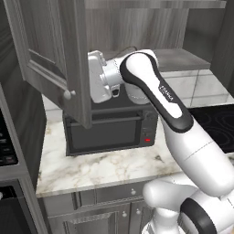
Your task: Open the cabinet and move the ladle to the pot. Then close the cabinet.
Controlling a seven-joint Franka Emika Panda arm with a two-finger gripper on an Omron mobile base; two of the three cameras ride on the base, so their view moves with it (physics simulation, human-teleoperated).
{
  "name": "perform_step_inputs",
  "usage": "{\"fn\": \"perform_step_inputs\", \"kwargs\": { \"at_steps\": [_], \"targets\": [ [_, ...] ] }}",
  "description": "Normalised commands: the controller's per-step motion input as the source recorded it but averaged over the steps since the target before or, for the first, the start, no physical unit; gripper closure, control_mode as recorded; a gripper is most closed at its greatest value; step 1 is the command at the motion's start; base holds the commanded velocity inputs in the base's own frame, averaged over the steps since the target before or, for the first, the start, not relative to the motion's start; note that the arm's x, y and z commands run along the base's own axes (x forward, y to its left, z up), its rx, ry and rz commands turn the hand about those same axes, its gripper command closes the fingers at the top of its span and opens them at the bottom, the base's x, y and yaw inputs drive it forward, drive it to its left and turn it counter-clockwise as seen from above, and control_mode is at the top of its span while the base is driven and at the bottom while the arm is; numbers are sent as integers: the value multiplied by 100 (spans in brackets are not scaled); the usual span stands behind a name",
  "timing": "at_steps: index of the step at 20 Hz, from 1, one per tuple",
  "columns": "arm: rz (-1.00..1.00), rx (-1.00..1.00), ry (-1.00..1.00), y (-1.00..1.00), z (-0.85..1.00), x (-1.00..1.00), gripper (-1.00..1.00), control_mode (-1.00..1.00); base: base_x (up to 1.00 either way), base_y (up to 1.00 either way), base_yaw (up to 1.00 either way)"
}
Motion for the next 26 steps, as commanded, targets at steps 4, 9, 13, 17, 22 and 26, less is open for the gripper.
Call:
{"fn": "perform_step_inputs", "kwargs": {
  "at_steps": [4, 9, 13, 17, 22, 26],
  "targets": [
    [0, 0, -2, 10, -3, -3, -100, -100, 0, 0, 0],
    [0, 0, 0, 0, 0, 0, -100, -100, 0, 0, 0],
    [-1, -3, 0, -12, 0, 4, -100, -100, 0, 0, 0],
    [-14, -23, -5, -35, -7, 11, -100, -100, 0, 0, 0],
    [-27, -22, -3, -33, 0, 0, -100, -100, 0, 0, 0],
    [-17, -9, 0, -36, 0, 0, -100, -100, 0, 0, 0]
  ]
}}
